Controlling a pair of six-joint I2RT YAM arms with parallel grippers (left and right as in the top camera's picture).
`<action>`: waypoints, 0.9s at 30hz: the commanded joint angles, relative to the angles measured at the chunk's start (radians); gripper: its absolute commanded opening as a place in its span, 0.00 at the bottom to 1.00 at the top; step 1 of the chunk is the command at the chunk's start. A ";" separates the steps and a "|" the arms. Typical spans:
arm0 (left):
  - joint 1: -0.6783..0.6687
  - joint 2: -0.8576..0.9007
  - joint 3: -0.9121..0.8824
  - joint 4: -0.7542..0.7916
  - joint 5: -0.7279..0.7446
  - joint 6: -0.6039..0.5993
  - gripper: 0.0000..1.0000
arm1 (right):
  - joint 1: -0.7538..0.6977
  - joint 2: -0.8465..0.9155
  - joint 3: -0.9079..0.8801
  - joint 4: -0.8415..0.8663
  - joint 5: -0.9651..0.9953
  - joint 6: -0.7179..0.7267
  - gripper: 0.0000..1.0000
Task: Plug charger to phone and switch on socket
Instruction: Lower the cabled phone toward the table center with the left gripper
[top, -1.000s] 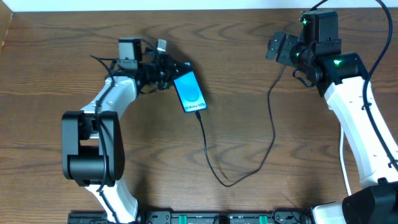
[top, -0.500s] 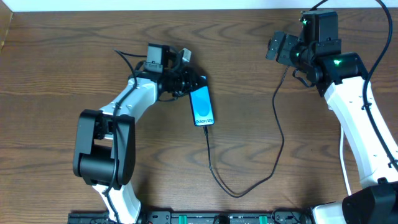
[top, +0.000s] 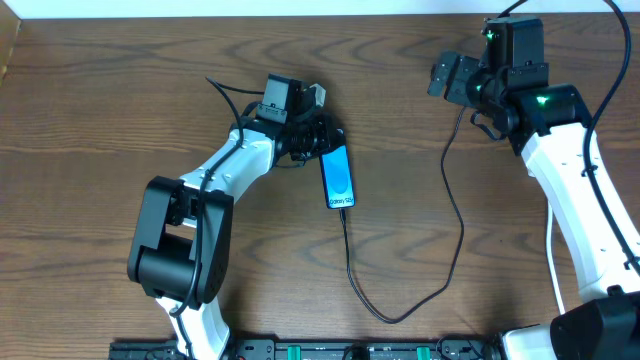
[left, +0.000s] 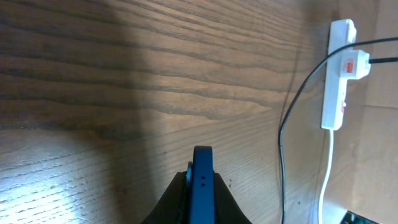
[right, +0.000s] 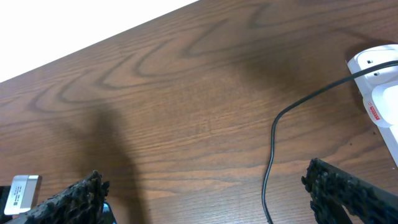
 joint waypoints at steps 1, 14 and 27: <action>-0.005 -0.022 0.008 -0.002 -0.018 -0.021 0.08 | -0.001 -0.013 0.003 -0.004 0.014 -0.014 0.99; -0.005 0.077 0.008 -0.005 -0.013 -0.048 0.08 | -0.001 -0.013 -0.002 -0.013 0.014 -0.014 0.99; -0.005 0.110 0.008 -0.005 -0.014 -0.047 0.08 | -0.001 -0.013 -0.002 -0.013 0.014 -0.014 0.99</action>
